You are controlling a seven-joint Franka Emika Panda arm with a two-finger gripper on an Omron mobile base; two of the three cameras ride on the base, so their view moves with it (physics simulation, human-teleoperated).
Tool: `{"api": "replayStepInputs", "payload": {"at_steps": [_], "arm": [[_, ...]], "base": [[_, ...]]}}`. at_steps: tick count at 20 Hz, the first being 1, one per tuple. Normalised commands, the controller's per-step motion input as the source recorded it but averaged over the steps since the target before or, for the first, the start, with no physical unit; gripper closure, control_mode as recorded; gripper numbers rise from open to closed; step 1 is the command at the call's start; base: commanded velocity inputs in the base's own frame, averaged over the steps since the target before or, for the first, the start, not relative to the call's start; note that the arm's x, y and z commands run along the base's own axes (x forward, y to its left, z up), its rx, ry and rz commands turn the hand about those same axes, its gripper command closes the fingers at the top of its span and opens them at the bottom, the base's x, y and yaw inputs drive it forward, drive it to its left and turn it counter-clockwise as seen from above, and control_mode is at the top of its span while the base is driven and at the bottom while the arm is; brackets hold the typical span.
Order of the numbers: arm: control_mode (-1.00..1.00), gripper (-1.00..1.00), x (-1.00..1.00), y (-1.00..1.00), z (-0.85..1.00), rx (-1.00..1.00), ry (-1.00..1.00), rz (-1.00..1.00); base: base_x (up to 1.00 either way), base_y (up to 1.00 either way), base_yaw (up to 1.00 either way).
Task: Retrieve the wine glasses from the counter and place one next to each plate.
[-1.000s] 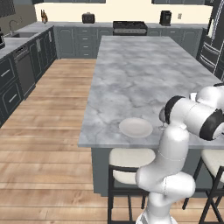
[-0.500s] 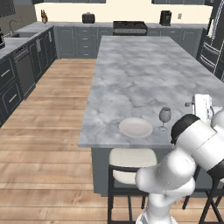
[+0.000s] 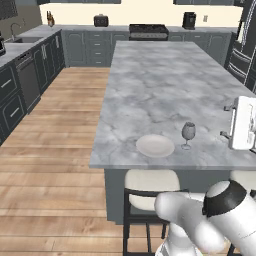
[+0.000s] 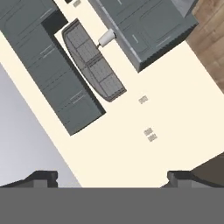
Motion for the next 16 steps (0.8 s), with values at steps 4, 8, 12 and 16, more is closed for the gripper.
{"api": "replayStepInputs", "payload": {"at_steps": [4,8,12,16], "arm": [[-1.00,-1.00,0.14,0.23,0.06,0.00,0.00,-0.13],[-1.00,-1.00,0.03,0.84,-0.06,0.00,0.00,-0.04],[1.00,-1.00,-0.03,0.06,0.04,0.00,-0.01,0.00],[1.00,-1.00,0.00,0.00,0.00,0.00,0.00,0.00]], "base": [[0.00,0.00,0.00],[0.00,0.00,0.00],[-0.63,0.15,0.00],[-1.00,0.97,0.03]]}}
